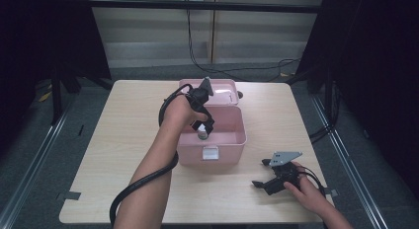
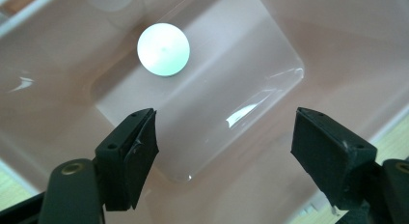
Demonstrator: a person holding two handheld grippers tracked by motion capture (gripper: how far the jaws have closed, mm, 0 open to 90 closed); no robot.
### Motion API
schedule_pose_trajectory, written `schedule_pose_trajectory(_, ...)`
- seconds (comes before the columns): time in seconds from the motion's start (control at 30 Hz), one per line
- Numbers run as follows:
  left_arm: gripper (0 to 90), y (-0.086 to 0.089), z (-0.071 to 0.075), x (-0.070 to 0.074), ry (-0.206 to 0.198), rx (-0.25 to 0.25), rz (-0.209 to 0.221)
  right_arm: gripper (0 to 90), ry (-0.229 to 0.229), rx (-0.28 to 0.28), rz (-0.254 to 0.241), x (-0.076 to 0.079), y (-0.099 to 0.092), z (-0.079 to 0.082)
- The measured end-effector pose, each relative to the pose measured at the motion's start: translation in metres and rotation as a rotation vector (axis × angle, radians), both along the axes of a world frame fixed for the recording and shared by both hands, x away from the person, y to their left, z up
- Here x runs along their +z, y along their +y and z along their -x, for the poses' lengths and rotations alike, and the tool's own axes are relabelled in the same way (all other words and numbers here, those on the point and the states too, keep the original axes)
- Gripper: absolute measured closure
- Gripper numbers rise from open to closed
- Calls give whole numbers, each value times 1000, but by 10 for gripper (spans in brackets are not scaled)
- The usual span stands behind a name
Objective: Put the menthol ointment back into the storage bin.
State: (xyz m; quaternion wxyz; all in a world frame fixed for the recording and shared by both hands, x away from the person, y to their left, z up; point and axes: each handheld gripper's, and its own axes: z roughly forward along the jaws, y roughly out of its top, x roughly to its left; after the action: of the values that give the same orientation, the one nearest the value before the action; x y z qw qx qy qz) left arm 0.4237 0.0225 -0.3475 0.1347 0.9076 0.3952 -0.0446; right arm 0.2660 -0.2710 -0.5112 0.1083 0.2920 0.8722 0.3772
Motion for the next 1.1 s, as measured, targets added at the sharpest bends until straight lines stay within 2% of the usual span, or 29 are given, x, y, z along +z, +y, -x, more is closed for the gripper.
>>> schedule_pose_trajectory(0.17,240,6,4,7,1,-9,-3,96,-1,1,0,0,0,0)
schedule_pose_trajectory(0.2,240,7,4,9,3,-26,-7,96,-1,1,0,0,0,0)
schedule_pose_trajectory(0.5,245,21,10,23,-3,-37,0,96,-1,1,0,0,0,0)
schedule_pose_trajectory(0.77,248,37,17,35,1,-31,3,96,0,0,0,0,0,0)
schedule_pose_trajectory(1.1,249,59,24,41,10,-7,8,96,0,0,0,0,0,0)
